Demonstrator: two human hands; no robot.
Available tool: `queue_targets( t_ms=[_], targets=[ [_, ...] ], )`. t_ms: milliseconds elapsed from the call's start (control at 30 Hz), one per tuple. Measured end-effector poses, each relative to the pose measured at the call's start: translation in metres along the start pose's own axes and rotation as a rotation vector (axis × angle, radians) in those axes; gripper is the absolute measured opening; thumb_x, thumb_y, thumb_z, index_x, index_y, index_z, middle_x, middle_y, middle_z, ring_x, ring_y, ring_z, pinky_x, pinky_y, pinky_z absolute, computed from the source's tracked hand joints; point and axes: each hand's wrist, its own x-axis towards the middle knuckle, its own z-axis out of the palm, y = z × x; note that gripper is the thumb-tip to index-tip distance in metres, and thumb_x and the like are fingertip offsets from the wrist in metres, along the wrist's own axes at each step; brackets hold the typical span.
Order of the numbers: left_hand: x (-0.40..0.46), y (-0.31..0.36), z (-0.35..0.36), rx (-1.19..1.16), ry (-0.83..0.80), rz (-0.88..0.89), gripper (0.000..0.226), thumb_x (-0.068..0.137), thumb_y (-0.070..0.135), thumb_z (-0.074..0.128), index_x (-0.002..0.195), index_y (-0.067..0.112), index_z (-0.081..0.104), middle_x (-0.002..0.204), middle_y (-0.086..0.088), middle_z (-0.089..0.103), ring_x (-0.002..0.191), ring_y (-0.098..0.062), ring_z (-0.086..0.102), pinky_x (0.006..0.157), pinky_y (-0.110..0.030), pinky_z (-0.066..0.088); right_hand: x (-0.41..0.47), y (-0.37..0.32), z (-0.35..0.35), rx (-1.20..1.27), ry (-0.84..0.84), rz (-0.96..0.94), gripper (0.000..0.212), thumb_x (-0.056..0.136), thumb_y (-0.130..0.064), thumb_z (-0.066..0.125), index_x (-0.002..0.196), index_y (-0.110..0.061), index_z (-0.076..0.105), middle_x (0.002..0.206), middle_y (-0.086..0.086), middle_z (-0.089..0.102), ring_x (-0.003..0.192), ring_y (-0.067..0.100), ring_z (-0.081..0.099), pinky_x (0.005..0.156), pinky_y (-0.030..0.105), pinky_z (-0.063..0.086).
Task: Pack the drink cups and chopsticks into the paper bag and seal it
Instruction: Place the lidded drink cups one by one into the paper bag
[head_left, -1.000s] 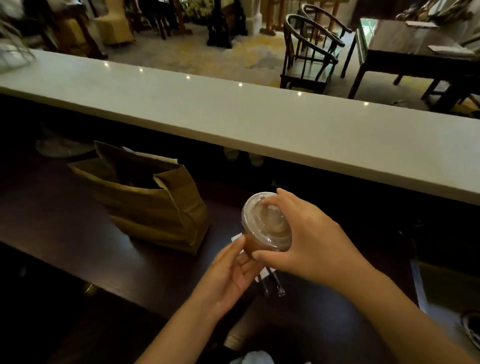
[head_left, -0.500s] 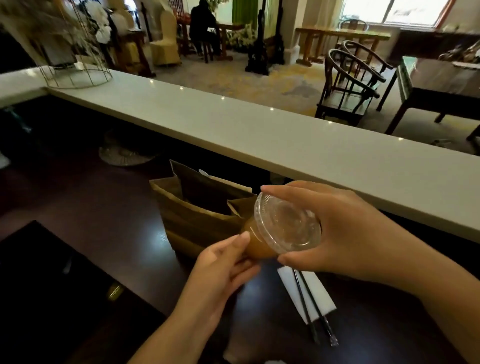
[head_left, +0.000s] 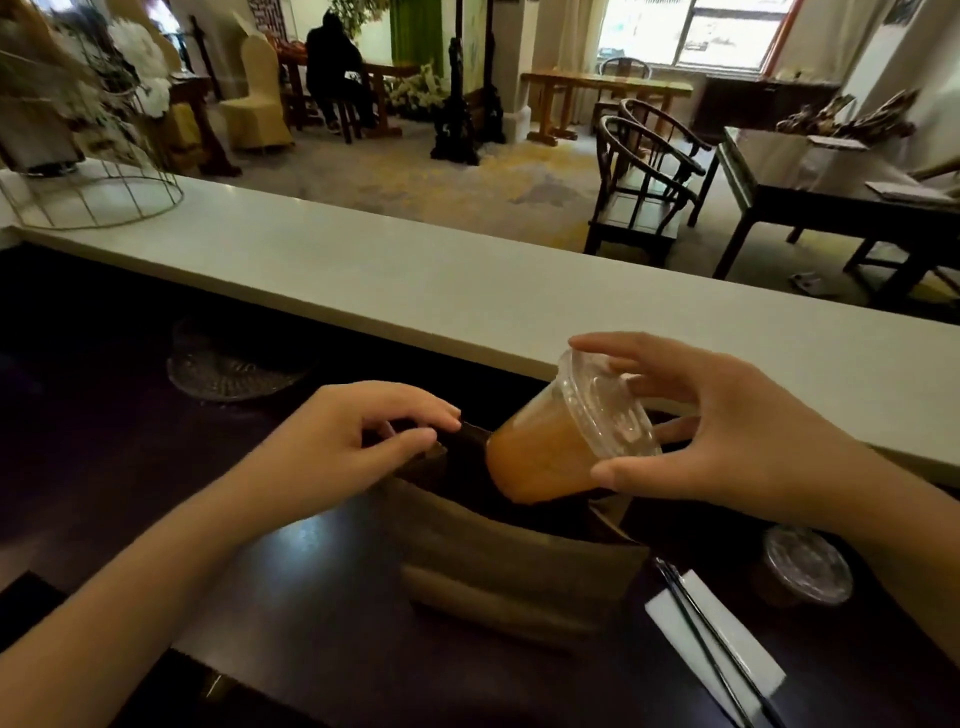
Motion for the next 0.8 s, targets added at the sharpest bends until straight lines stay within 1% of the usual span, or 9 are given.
queue_targets(
  t_ms=[100, 200, 267, 333, 433, 533, 633, 733, 800],
  targets=[
    [0.013, -0.038, 0.000, 0.179, -0.198, 0.170, 0.030, 0.084, 0.023, 0.050, 0.108, 0.027, 0.067, 0.113, 0.013, 0.066, 0.108, 0.001, 0.058, 0.089, -0.026, 0.049, 0.010, -0.001, 0.023, 0.091, 0.001, 0.082, 0.079, 0.051, -0.057, 0.075, 0.121, -0.059, 0.039, 0.118, -0.028, 0.052, 0.111, -0.010, 0.049, 0.083, 0.025, 0.056],
    [0.016, -0.067, 0.002, 0.268, -0.331, 0.299, 0.051, 0.078, 0.000, 0.041, 0.116, 0.030, 0.058, 0.126, 0.010, 0.057, 0.120, -0.004, 0.049, 0.099, -0.032, 0.046, 0.014, -0.003, 0.041, 0.106, 0.001, 0.114, 0.078, 0.057, -0.045, 0.078, 0.123, -0.057, 0.039, 0.120, -0.027, 0.053, 0.112, -0.009, 0.048, 0.081, 0.016, 0.054],
    [0.017, -0.076, 0.003, 0.336, -0.341, 0.386, 0.055, 0.076, -0.002, 0.044, 0.120, 0.031, 0.053, 0.129, 0.006, 0.053, 0.117, -0.009, 0.051, 0.091, -0.032, 0.051, 0.015, -0.003, 0.050, 0.035, -0.005, 0.100, 0.079, 0.058, -0.045, 0.077, 0.126, -0.055, 0.037, 0.120, -0.029, 0.052, 0.113, -0.010, 0.047, 0.083, 0.016, 0.053],
    [0.018, -0.079, 0.002, 0.423, -0.340, 0.457, 0.043, 0.081, 0.007, 0.047, 0.119, 0.026, 0.057, 0.123, 0.005, 0.046, 0.100, -0.012, 0.059, 0.074, -0.027, 0.056, 0.018, 0.000, 0.055, -0.036, -0.019, 0.096, 0.081, 0.058, -0.049, 0.074, 0.129, -0.052, 0.035, 0.121, -0.029, 0.051, 0.113, -0.008, 0.046, 0.087, 0.020, 0.052],
    [0.016, -0.083, 0.001, 0.395, -0.367, 0.507, 0.029, 0.084, 0.019, 0.045, 0.101, 0.017, 0.067, 0.117, 0.004, 0.043, 0.085, -0.012, 0.064, 0.064, -0.027, 0.057, 0.019, 0.006, 0.058, -0.219, -0.054, 0.046, 0.081, 0.062, -0.053, 0.068, 0.133, -0.048, 0.030, 0.124, -0.021, 0.047, 0.114, 0.003, 0.048, 0.086, 0.026, 0.052],
    [0.014, -0.091, 0.000, 0.352, -0.363, 0.541, 0.023, 0.084, 0.018, 0.048, 0.096, 0.014, 0.068, 0.121, 0.003, 0.045, 0.089, -0.011, 0.065, 0.069, -0.025, 0.057, 0.021, 0.010, 0.060, -0.641, -0.121, -0.149, 0.080, 0.066, -0.051, 0.065, 0.137, -0.042, 0.028, 0.136, -0.003, 0.042, 0.118, 0.016, 0.047, 0.076, 0.020, 0.048],
    [0.014, -0.094, -0.001, 0.329, -0.352, 0.543, 0.023, 0.085, 0.017, 0.050, 0.098, 0.013, 0.069, 0.123, 0.003, 0.049, 0.094, -0.010, 0.064, 0.075, -0.023, 0.056, 0.029, 0.011, 0.061, -0.933, -0.266, -0.384, 0.076, 0.068, -0.046, 0.066, 0.136, -0.032, 0.035, 0.133, 0.012, 0.049, 0.119, 0.026, 0.049, 0.067, 0.023, 0.050],
    [0.013, -0.095, -0.003, 0.354, -0.357, 0.572, 0.023, 0.084, 0.016, 0.052, 0.097, 0.012, 0.070, 0.123, -0.002, 0.062, 0.099, -0.015, 0.066, 0.081, -0.026, 0.056, 0.041, 0.012, 0.067, -0.974, -0.372, -0.533, 0.083, 0.065, -0.038, 0.074, 0.137, -0.028, 0.034, 0.134, 0.018, 0.049, 0.123, 0.031, 0.048, 0.079, 0.032, 0.053],
    [0.011, -0.096, -0.005, 0.379, -0.358, 0.590, 0.025, 0.083, 0.017, 0.052, 0.097, 0.011, 0.072, 0.117, -0.002, 0.067, 0.103, -0.016, 0.066, 0.084, -0.028, 0.055, 0.049, 0.015, 0.073, -1.021, -0.399, -0.644, 0.079, 0.070, -0.027, 0.073, 0.138, -0.025, 0.034, 0.136, 0.020, 0.047, 0.126, 0.034, 0.046, 0.090, 0.039, 0.051]
  ],
)
